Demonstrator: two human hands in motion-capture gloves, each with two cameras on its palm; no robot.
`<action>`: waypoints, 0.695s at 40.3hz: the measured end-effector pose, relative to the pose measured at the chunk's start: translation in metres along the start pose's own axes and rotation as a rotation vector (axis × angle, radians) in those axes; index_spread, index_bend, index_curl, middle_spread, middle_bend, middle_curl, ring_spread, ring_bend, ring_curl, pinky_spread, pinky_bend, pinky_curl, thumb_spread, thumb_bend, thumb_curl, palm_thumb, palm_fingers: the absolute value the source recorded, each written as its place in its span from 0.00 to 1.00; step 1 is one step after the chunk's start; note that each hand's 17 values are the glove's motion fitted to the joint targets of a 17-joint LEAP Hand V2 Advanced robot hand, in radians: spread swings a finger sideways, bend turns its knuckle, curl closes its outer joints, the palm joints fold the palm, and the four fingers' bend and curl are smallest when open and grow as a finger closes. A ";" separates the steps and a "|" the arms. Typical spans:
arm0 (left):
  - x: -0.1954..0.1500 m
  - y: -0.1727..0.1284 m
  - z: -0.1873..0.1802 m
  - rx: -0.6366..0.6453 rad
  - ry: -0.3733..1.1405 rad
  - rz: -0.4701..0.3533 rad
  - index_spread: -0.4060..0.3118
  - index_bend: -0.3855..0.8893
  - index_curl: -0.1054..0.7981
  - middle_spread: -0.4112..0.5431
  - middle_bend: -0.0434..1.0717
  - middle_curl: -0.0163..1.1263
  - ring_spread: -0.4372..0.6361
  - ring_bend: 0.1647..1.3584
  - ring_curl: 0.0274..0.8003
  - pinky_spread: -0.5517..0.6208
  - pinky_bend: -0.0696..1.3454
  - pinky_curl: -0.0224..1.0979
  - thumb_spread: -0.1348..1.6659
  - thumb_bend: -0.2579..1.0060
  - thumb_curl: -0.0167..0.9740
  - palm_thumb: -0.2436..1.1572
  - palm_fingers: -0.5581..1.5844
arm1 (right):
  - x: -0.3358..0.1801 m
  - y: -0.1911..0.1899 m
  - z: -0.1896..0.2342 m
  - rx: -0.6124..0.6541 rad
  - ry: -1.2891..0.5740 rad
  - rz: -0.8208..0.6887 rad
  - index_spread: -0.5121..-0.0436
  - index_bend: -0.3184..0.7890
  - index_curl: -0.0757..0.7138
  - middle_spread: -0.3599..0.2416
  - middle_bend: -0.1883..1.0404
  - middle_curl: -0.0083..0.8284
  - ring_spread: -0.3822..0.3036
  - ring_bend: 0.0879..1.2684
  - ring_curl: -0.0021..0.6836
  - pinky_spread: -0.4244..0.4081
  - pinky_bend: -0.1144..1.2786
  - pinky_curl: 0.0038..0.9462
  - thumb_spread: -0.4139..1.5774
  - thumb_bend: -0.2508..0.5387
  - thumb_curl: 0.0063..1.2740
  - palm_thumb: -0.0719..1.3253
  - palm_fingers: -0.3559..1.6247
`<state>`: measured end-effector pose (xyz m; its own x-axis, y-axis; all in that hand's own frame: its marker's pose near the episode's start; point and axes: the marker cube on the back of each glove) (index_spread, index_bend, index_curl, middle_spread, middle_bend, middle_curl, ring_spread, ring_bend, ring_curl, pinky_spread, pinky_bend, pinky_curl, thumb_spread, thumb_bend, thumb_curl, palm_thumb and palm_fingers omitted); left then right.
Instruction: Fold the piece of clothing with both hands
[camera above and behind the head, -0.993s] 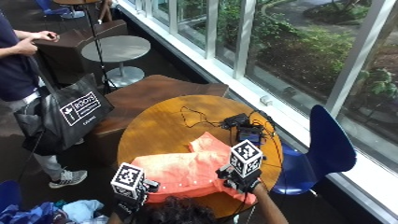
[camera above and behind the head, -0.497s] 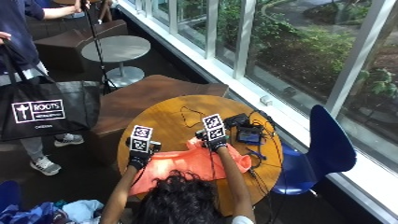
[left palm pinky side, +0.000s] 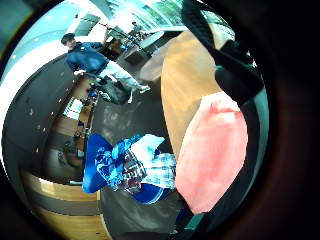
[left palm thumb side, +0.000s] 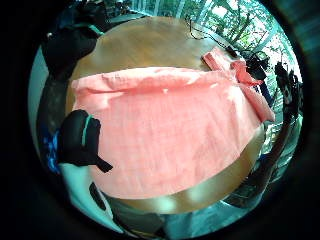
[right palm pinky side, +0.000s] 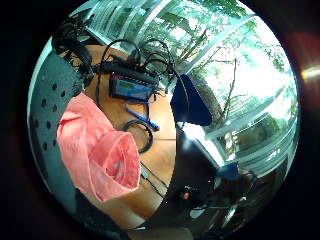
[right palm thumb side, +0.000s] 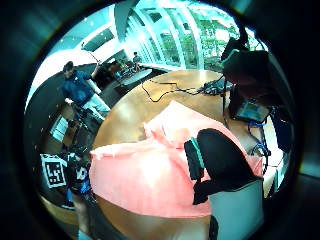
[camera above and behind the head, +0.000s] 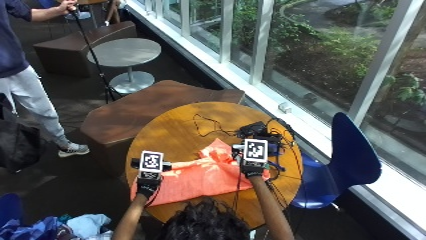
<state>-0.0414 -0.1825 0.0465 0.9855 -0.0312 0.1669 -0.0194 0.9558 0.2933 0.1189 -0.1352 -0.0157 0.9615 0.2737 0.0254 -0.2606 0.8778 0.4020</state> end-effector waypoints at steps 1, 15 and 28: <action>-0.001 -0.001 0.007 0.013 -0.013 -0.001 0.24 0.39 0.54 0.14 0.30 0.43 0.12 0.36 0.49 0.35 0.29 0.42 0.72 0.18 0.42 0.78 0.63 | 0.008 0.009 -0.003 0.000 -0.030 0.045 0.33 0.39 0.45 0.10 0.45 0.52 0.11 0.42 0.57 0.23 0.48 0.41 0.72 0.28 0.27 0.56 0.70; 0.010 0.052 0.053 -0.296 0.028 -0.014 0.27 0.44 0.54 0.23 0.18 0.39 0.25 0.25 0.44 0.44 0.27 0.42 0.77 0.16 0.34 0.57 0.57 | 0.072 0.096 0.037 -0.362 0.097 0.468 0.43 0.17 0.25 0.28 0.45 0.54 0.23 0.57 0.64 0.16 0.63 0.45 0.76 0.19 0.20 0.20 0.77; 0.018 0.049 0.082 -0.469 0.255 0.008 0.39 0.40 0.50 0.48 0.16 0.32 0.62 0.26 0.41 0.68 0.35 0.44 0.88 0.17 0.19 0.23 0.32 | 0.064 0.084 0.074 -0.354 -0.080 0.471 0.43 0.52 0.26 0.48 0.21 0.42 0.23 0.56 0.63 0.13 0.71 0.47 0.76 0.49 0.25 0.33 0.70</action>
<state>-0.0383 -0.1601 0.1416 0.9964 -0.0077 -0.0843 -0.0068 0.9855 -0.1695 0.1655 -0.0730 0.0870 0.7354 0.6469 0.2017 -0.6607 0.7506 0.0014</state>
